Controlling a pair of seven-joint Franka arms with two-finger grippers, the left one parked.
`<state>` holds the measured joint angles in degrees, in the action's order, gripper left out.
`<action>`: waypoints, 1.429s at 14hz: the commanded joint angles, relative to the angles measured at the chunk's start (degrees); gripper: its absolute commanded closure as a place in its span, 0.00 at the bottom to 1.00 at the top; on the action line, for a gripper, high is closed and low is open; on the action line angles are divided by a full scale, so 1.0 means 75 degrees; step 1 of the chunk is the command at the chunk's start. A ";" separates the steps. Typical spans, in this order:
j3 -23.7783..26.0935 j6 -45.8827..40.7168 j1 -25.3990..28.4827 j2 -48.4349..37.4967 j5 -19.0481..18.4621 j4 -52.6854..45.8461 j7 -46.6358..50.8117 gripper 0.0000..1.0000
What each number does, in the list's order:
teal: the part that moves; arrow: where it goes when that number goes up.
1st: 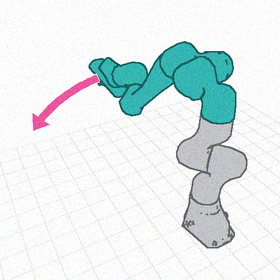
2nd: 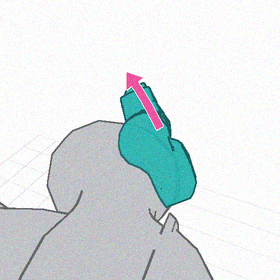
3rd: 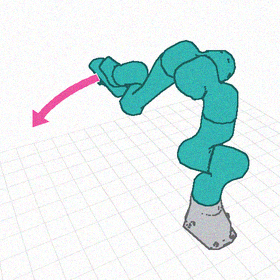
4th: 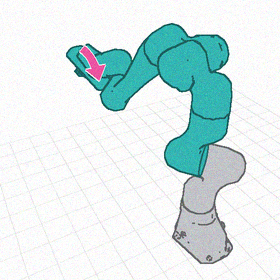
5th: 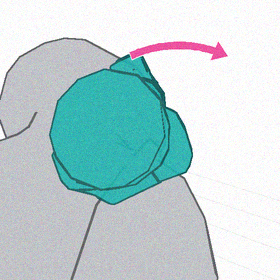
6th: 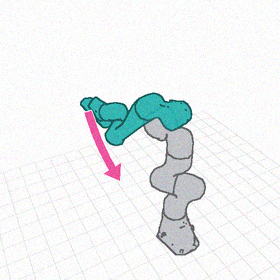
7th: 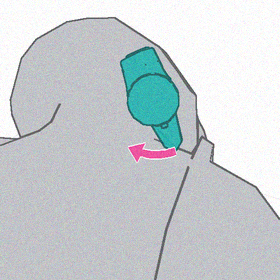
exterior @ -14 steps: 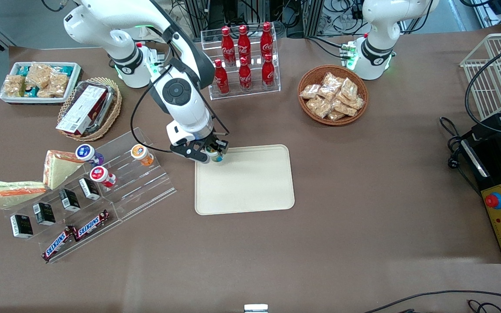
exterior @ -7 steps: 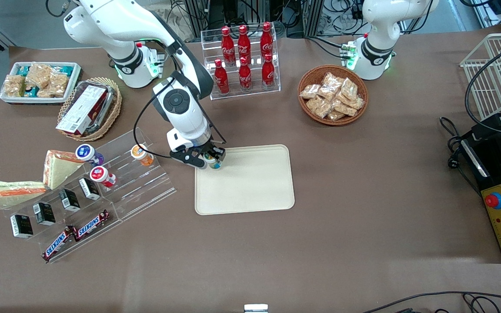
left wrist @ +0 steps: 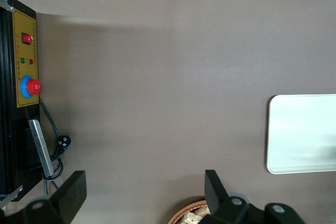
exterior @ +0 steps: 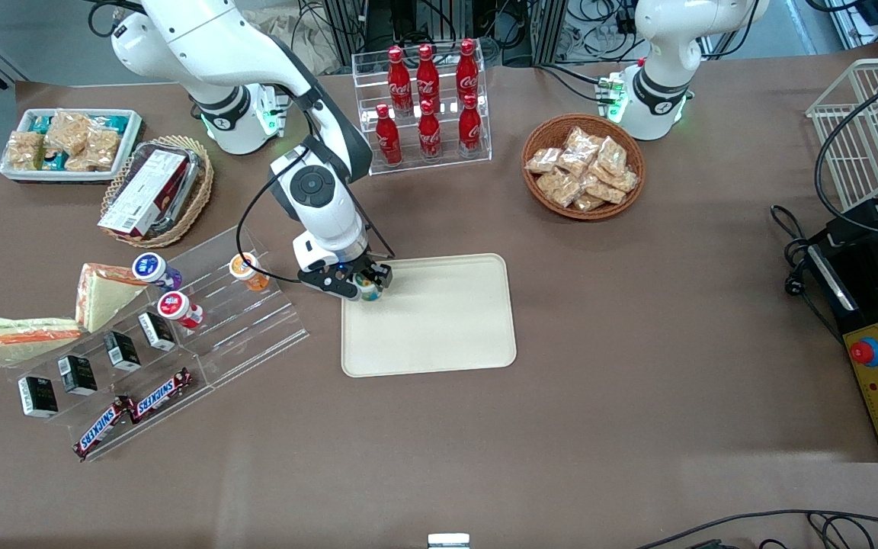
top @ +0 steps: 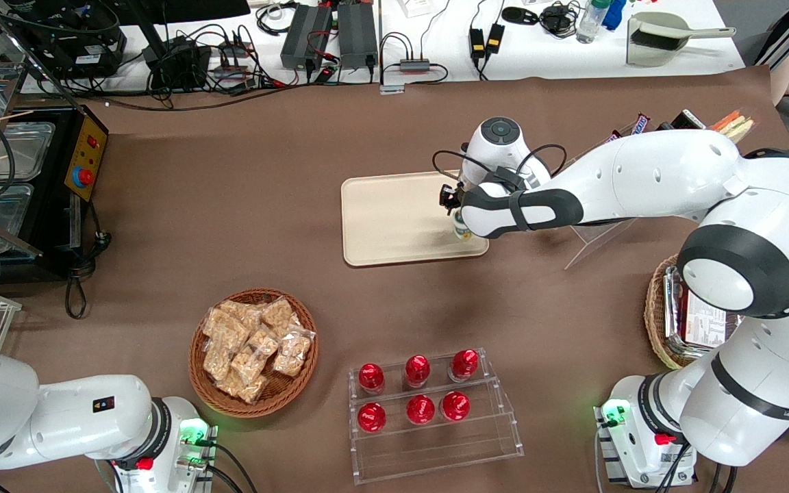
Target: Place green gum on tray
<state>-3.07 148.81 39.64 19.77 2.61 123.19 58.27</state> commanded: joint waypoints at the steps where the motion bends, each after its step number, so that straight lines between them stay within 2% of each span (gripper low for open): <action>1: -0.0001 0.0186 -0.0036 0.0024 -0.0137 0.0040 -0.0024 0.00; 8: -0.0037 -0.0129 -0.0059 -0.0197 -0.0137 -0.0124 -0.0280 0.00; 13: -0.0013 -0.3298 -0.0153 -0.1006 -0.0137 -0.1690 -0.0667 0.00; 17: -0.0036 -0.6125 -0.0223 -0.1650 -0.0125 -0.3682 -0.1907 0.00; 20: 0.0069 -0.7359 -0.1147 -0.2119 -0.0078 -0.4635 -0.3440 0.00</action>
<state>-3.25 98.56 35.39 4.65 2.29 92.68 39.65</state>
